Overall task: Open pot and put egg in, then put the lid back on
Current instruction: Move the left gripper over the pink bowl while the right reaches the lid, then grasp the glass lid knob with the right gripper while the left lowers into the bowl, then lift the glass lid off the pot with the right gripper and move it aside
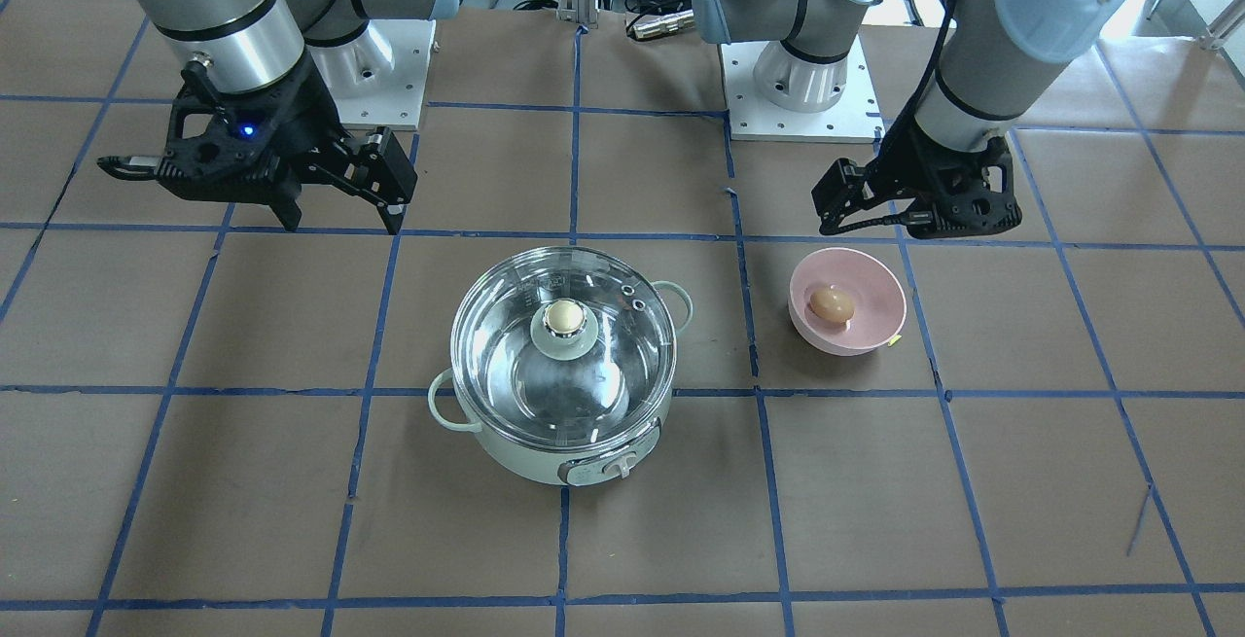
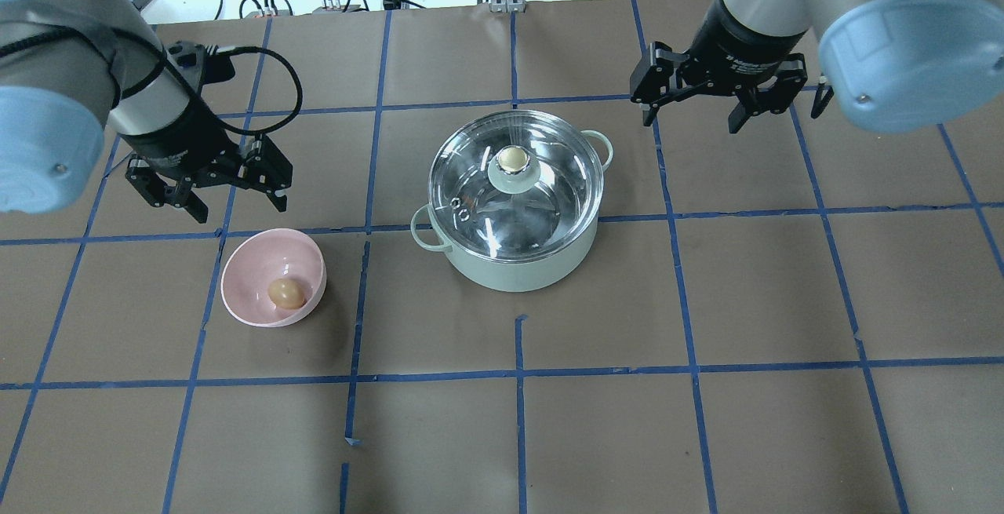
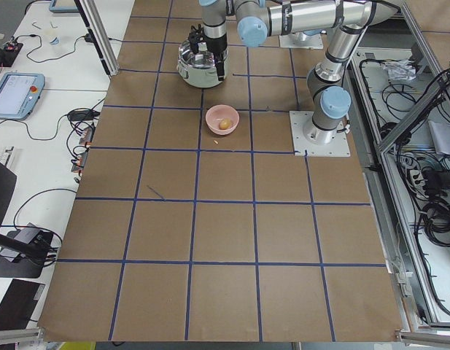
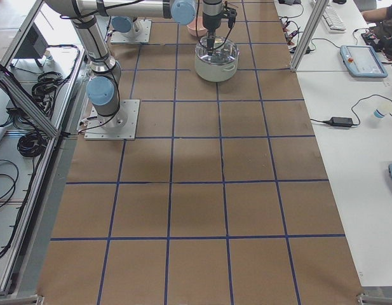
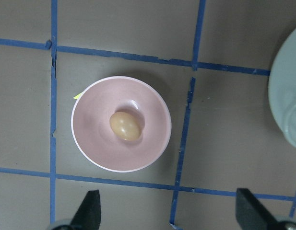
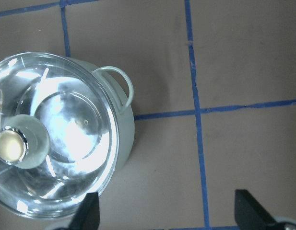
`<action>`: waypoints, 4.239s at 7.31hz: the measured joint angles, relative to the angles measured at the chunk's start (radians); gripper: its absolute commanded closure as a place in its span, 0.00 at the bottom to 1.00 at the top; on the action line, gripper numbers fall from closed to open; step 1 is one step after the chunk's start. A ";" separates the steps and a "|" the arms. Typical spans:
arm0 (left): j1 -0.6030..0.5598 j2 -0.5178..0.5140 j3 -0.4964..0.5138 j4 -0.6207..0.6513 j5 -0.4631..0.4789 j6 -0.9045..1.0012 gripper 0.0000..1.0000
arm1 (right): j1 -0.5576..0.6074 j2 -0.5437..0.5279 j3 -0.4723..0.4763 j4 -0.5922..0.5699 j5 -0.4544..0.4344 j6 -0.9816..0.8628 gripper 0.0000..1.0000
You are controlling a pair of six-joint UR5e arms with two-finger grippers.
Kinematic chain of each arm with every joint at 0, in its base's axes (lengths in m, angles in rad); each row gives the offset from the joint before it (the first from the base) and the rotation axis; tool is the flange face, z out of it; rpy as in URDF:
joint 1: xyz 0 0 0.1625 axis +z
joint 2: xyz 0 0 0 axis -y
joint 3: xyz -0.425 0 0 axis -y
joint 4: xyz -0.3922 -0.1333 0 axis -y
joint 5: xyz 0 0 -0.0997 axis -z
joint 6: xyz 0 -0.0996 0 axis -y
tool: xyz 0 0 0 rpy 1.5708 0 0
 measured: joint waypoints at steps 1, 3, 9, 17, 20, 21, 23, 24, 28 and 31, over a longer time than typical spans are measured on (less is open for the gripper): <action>0.027 -0.011 -0.090 0.107 0.006 0.046 0.02 | 0.053 0.027 0.000 -0.060 0.003 0.071 0.00; 0.057 -0.052 -0.251 0.306 0.010 0.079 0.02 | 0.144 0.090 -0.002 -0.176 0.000 0.215 0.00; 0.065 -0.147 -0.333 0.450 0.011 0.082 0.02 | 0.290 0.228 -0.002 -0.380 -0.047 0.442 0.06; 0.083 -0.158 -0.330 0.455 0.004 0.080 0.05 | 0.321 0.270 0.021 -0.399 -0.079 0.416 0.44; 0.096 -0.174 -0.336 0.471 0.000 0.079 0.05 | 0.322 0.267 0.018 -0.399 -0.082 0.387 0.47; 0.095 -0.178 -0.336 0.473 -0.001 0.077 0.06 | 0.321 0.265 0.018 -0.398 -0.093 0.377 0.47; 0.094 -0.191 -0.335 0.480 -0.002 0.078 0.07 | 0.320 0.262 0.012 -0.394 -0.131 0.351 0.47; 0.094 -0.199 -0.335 0.490 -0.001 0.079 0.07 | 0.319 0.260 0.004 -0.391 -0.139 0.347 0.47; 0.094 -0.211 -0.338 0.499 -0.001 0.079 0.09 | 0.309 0.232 -0.011 -0.384 -0.153 0.344 0.47; 0.094 -0.218 -0.339 0.499 -0.001 0.079 0.26 | 0.254 0.183 -0.013 -0.342 -0.152 0.296 0.48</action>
